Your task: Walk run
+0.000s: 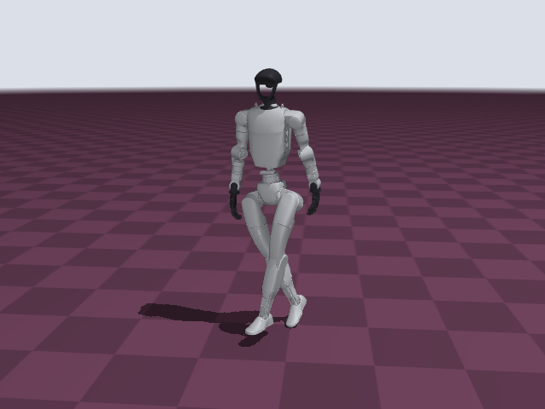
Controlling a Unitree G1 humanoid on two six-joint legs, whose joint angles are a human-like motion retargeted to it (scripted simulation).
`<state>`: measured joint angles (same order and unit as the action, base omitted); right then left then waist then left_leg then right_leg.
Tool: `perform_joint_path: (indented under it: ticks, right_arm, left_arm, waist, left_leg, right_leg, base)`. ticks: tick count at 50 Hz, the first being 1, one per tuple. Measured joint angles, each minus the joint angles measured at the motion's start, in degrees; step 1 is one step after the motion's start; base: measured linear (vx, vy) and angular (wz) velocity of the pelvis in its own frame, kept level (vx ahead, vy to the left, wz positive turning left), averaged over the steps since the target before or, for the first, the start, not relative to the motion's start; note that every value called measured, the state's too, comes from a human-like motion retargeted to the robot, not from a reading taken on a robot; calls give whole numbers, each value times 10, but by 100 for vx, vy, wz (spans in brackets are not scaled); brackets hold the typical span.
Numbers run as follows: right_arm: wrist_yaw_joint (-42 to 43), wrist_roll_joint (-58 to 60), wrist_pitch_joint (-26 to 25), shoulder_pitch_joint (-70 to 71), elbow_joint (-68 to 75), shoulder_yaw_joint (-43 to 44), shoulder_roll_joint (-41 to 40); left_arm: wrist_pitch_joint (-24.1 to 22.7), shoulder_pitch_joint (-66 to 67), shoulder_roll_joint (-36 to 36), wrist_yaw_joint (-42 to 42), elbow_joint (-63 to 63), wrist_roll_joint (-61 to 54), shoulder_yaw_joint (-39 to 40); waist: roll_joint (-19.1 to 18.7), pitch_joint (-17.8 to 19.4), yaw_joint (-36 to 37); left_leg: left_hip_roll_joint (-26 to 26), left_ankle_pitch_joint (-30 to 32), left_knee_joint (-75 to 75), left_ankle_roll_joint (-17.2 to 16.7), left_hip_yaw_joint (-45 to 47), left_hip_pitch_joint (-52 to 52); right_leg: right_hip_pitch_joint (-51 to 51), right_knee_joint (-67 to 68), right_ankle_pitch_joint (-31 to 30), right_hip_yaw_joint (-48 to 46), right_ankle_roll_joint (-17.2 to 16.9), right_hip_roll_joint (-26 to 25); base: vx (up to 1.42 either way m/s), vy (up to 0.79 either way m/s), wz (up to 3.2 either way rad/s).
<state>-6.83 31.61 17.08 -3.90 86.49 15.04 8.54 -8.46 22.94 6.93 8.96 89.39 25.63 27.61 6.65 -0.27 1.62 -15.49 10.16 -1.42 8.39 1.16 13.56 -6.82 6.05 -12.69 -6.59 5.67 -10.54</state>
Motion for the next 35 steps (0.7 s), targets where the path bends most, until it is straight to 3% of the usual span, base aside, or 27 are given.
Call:
perform_joint_path:
  ticks: [3,5,7,8,13,15,21,26,30,33,35]
  right_arm:
    - [2,25,-26,-7,24,-15,1]
    - [7,41,-33,-7,28,-21,2]
    - [9,65,-35,-8,18,-28,4]
    - [10,79,-39,-16,10,-31,6]
    - [44,115,-73,-19,-10,-6,2]
    - [61,87,-77,-22,-1,8,-4]
    - [17,12,-65,-35,46,42,-12]
    - [-5,24,-86,-58,76,57,-9]
    - [4,54,-93,-78,96,64,-8]
    - [-3,76,-102,-92,108,67,-9]
    - [-12,92,-116,-97,109,73,-10]
  left_arm:
    - [19,-7,15,0,27,-17,2]
    - [30,-25,28,-3,39,-35,-15]
    - [37,-55,36,-13,46,-53,-37]
    - [37,-65,34,-19,47,-57,-49]
    - [51,-171,38,6,15,-40,-89]
    - [43,-211,37,20,-19,-26,-96]
    - [-26,-313,39,53,-130,-68,-131]
    - [-59,-364,35,82,-182,-108,-135]
    - [-70,-373,30,99,-189,-133,-145]
    - [-72,-354,30,103,-178,-124,-152]
    - [-71,-334,31,100,-160,-102,-150]
  waist:
    - [17,-17,6]
    - [14,-28,5]
    - [0,-38,8]
    - [-17,-39,-5]
    - [-69,-33,-37]
    - [-72,-32,-42]
    - [-46,-22,-71]
    - [-44,-8,-107]
    - [-55,-4,-111]
    - [-61,-9,-124]
    - [-66,-17,-133]
  left_leg:
    - [19,-35,12,-12,38,-10]
    - [47,-50,12,-22,56,-18]
    - [88,-65,23,-34,74,-16]
    - [86,-82,29,-20,65,-36]
    - [127,-122,36,-23,60,-85]
    - [127,-133,38,-22,57,-99]
    - [70,-173,35,33,20,-148]
    - [48,-202,36,35,-5,-203]
    - [52,-223,44,29,-8,-236]
    - [59,-226,59,21,-13,-252]
    - [69,-210,74,11,-16,-257]
  right_leg:
    - [9,44,-60,-50,-124,29]
    - [37,79,-110,-63,-207,5]
    - [79,144,-146,-98,-207,-11]
    - [83,182,-133,-79,-206,-8]
    - [162,284,-25,-175,-23,56]
    - [193,280,12,-192,14,85]
    - [276,158,33,-100,-81,150]
    - [298,26,0,-79,-125,220]
    - [302,-39,21,-94,-160,244]
    - [286,-22,-6,-97,-136,237]
    - [274,-24,-27,-147,-119,235]
  base:
    - [59,-24,-122]
    - [49,-45,-108]
    - [44,-23,-99]
    - [68,25,-24]
    - [46,1,-16]
    - [48,-13,-5]
    - [45,-12,26]
    - [54,-16,50]
    - [60,-24,18]
    - [67,-37,36]
    - [69,-44,27]
